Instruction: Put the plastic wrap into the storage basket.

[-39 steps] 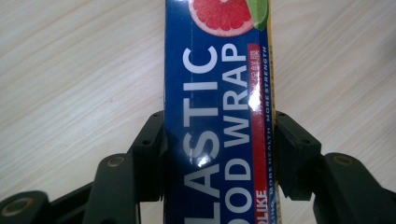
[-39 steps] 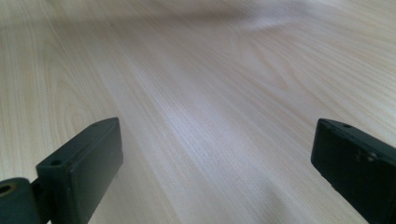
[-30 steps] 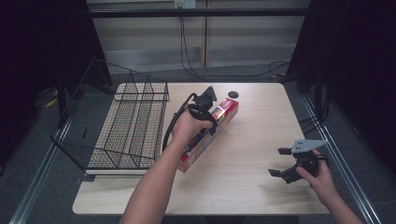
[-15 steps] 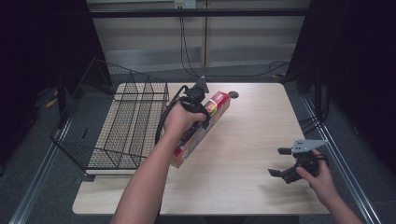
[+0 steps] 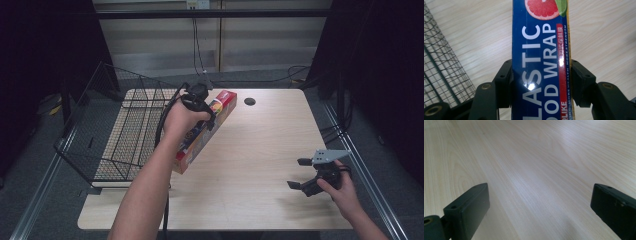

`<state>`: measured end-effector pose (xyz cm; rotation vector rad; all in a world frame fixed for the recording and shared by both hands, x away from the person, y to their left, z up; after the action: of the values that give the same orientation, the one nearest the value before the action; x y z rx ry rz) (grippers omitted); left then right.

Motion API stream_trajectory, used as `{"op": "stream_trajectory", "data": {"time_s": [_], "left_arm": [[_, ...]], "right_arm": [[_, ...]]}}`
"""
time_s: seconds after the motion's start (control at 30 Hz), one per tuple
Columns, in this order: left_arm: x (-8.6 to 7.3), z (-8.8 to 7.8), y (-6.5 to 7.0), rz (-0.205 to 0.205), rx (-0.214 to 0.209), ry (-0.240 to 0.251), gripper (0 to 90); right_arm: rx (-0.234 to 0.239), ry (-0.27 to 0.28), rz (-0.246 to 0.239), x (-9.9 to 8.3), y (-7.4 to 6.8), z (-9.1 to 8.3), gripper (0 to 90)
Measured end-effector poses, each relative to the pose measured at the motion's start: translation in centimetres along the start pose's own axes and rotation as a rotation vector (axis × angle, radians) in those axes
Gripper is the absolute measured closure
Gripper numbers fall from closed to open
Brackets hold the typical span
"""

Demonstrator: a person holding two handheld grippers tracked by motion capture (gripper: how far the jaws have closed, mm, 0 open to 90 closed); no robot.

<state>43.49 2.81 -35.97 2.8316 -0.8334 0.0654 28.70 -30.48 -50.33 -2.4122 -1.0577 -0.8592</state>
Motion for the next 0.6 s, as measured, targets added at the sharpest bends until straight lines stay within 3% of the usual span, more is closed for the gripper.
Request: {"op": "stream_trajectory", "data": {"time_s": [0.6], "left_arm": [[-0.9, -2.6, -2.0, -0.053, 0.035, 0.001, 45.2]], "right_arm": [[0.009, -0.007, -0.001, 0.0, -0.1, 0.0, 2.0]]}}
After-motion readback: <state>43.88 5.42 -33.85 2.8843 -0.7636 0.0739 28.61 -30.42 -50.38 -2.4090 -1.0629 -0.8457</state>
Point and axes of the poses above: each handheld gripper's, and its own axes: z roughly forward along the jaws, x roughly out of its top, y roughly to its right, the point moved 5 cm from there along z, roughly forward along the jaws, and after that the axes turned 10 degrees about -y, right-handed, at the moved point
